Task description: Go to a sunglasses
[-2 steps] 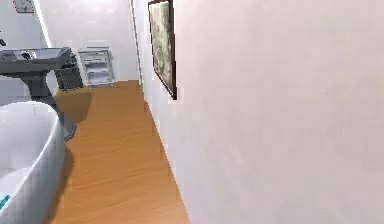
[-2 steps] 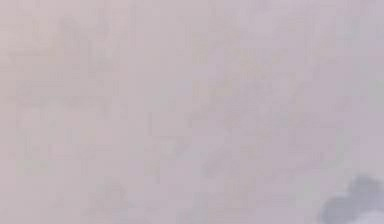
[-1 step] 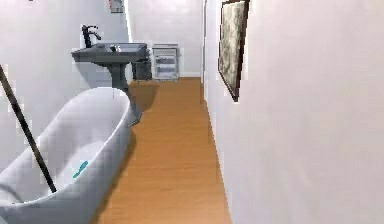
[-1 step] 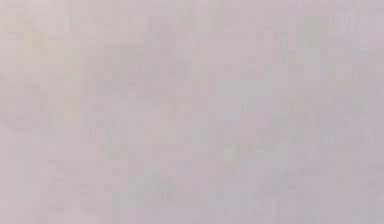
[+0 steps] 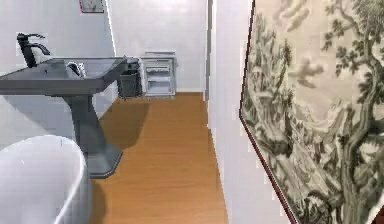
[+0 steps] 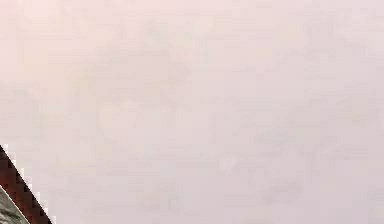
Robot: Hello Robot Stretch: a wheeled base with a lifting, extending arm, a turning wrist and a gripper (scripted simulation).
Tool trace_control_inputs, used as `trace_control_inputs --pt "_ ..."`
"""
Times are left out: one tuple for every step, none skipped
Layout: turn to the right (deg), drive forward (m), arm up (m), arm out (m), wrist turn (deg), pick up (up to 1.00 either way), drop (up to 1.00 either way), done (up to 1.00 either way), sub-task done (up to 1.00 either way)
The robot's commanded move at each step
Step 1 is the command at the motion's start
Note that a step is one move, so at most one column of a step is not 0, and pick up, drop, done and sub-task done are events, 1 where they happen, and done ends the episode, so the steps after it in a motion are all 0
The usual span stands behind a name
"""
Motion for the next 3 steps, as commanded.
trace_control_inputs --pt "0.0 1.00 0.00 0.00 0.0 0.00 0.00 0.00 0.00" --pt "0.0 1.00 0.00 0.00 0.0 0.00 0.00 0.00 0.00" --pt "0.0 0.75 0.00 0.00 0.0 0.00 0.00 0.00 0.00"
